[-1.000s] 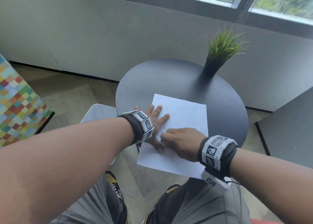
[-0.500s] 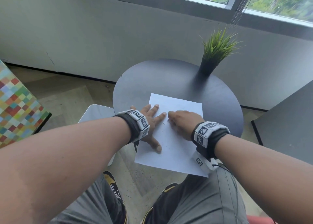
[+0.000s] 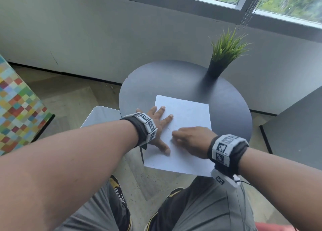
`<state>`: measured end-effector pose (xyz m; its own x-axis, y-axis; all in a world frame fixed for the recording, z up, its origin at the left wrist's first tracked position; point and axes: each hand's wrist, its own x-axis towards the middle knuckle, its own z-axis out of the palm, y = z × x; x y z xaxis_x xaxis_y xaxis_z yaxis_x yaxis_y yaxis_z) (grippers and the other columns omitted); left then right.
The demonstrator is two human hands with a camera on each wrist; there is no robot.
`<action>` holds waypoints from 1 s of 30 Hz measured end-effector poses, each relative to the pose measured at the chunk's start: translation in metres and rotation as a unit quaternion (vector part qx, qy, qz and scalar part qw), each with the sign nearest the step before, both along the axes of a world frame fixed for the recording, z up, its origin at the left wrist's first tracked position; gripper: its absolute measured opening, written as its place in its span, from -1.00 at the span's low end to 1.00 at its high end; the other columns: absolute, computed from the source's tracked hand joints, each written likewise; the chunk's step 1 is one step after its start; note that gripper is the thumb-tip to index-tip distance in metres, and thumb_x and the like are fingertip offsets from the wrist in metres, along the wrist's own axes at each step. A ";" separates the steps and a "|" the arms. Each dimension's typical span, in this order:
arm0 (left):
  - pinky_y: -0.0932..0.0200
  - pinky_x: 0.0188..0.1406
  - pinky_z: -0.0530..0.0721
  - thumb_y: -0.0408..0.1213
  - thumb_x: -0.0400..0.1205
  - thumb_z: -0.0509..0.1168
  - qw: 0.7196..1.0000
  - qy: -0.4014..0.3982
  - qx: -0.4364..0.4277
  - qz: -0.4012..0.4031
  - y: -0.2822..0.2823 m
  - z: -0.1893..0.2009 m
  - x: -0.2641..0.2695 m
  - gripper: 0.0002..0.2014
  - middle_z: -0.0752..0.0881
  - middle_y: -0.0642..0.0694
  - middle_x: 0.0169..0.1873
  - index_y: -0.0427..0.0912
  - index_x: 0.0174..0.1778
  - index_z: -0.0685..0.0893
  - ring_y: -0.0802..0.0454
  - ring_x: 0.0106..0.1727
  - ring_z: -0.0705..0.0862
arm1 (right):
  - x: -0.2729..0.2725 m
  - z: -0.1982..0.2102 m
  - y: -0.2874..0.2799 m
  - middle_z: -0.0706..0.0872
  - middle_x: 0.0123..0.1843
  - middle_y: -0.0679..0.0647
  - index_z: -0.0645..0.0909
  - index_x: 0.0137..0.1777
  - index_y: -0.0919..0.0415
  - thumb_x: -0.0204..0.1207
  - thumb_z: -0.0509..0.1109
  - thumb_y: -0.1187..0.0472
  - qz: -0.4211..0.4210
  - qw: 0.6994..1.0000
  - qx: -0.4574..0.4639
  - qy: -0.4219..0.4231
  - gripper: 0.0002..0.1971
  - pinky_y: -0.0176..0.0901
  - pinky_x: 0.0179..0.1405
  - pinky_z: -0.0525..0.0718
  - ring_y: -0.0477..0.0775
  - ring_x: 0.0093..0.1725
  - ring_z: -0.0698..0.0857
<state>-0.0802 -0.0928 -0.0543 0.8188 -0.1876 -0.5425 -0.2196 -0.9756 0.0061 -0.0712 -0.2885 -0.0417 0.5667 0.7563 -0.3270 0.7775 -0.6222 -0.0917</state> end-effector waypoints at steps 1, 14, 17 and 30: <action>-0.70 0.50 0.02 0.72 0.13 0.26 1.000 0.001 -0.002 0.003 -0.001 0.001 0.000 0.38 -0.42 -0.05 0.72 0.25 0.70 -0.38 -0.20 0.75 -0.32 | 0.008 0.002 -0.006 0.60 0.00 -0.07 0.39 0.09 -0.05 0.69 0.09 -0.05 -0.038 0.999 0.006 -0.021 -0.86 0.04 -0.10 0.62 0.14 0.02 0.64; -0.69 0.49 0.06 0.71 0.10 0.30 1.000 0.004 0.010 0.016 -0.004 0.002 -0.002 0.39 -0.44 -0.06 0.71 0.30 0.68 -0.40 -0.22 0.74 -0.34 | -0.024 -0.004 -0.020 0.53 -0.06 -0.01 0.35 0.10 0.01 0.67 0.08 0.06 0.044 0.999 -0.006 -0.010 -0.91 0.03 -0.23 0.56 0.21 -0.10 0.62; -0.67 0.49 0.09 0.71 0.10 0.30 1.000 0.005 0.011 0.016 -0.005 0.002 -0.001 0.39 -0.44 -0.05 0.71 0.31 0.67 -0.40 -0.21 0.74 -0.33 | -0.021 0.003 -0.026 0.52 -0.06 -0.05 0.33 0.08 -0.05 0.70 0.07 -0.02 0.039 0.999 -0.027 -0.004 -0.90 0.07 -0.20 0.63 0.18 -0.10 0.62; -0.64 0.50 0.07 0.72 0.03 0.31 1.000 0.001 0.011 0.014 -0.004 -0.005 -0.001 0.47 -0.49 -0.08 0.69 0.29 0.66 -0.45 -0.26 0.72 -0.38 | -0.012 0.000 0.003 0.45 -0.13 -0.07 0.37 0.06 0.01 0.66 0.10 0.09 0.004 1.000 -0.013 -0.016 -0.94 0.06 -0.18 0.62 0.19 -0.11 0.61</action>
